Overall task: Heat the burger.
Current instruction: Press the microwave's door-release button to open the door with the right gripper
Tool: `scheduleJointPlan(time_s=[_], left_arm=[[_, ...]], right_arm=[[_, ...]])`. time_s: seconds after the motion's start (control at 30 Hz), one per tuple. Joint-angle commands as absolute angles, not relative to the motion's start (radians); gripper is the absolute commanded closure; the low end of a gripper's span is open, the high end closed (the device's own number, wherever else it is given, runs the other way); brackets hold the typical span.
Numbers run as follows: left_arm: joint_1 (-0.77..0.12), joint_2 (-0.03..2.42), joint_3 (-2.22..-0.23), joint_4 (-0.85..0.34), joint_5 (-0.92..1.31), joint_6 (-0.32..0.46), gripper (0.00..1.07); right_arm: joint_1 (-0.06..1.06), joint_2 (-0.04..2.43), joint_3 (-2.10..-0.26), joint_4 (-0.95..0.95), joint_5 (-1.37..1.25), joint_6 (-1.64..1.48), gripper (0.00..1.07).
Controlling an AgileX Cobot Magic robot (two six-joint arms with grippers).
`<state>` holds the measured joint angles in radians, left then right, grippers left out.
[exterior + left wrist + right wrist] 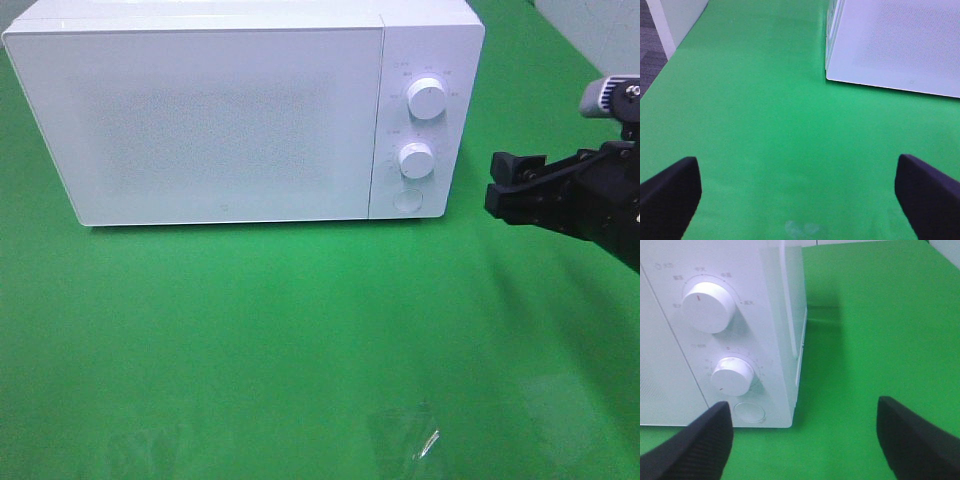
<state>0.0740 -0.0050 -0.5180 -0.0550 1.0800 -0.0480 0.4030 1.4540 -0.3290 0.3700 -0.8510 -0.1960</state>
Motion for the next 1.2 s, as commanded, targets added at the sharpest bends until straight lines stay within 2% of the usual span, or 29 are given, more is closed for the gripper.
scheduleJointPlan(time_s=[0.03,0.07,0.13,0.23,0.3,0.7,1.0,1.03,1.17,1.2], left_arm=[[0.076,-0.021,-0.517,-0.061,1.063,-0.048,0.06],[0.076,-0.021,-0.517,-0.061,1.063,-0.048,0.06],[0.076,-0.021,-0.517,-0.061,1.063,-0.048,0.06],[0.076,-0.021,-0.517,-0.061,1.063,-0.048,0.06],[0.076,-0.021,-0.517,-0.061,1.063,-0.048,0.06],[0.076,-0.021,-0.517,-0.061,1.063,-0.048,0.06],[0.076,-0.021,-0.517,-0.061,1.063,-0.048,0.06],[0.076,-0.021,-0.517,-0.061,1.063,-0.048,0.06],[0.076,-0.021,-0.517,-0.061,1.063,-0.048,0.06],[0.076,-0.021,-0.517,-0.061,1.063,-0.048,0.06]], right_arm=[[0.515,1.505,-0.328,0.494,-0.975,-0.247,0.31],[0.515,1.505,-0.328,0.494,-0.975,-0.247,0.31],[0.606,1.557,-0.328,0.592,-1.062,-0.266,0.31],[0.623,1.570,-0.328,0.608,-1.076,-0.266,0.31],[0.694,1.619,-0.335,0.651,-1.131,-0.260,0.31],[0.819,1.723,-0.398,0.718,-1.177,-0.251,0.31],[0.825,1.725,-0.400,0.711,-1.230,0.120,0.36],[0.825,1.725,-0.400,0.696,-1.221,0.248,0.39],[0.825,1.725,-0.400,0.682,-1.209,0.410,0.45],[0.825,1.725,-0.400,0.680,-1.198,0.516,0.50]])
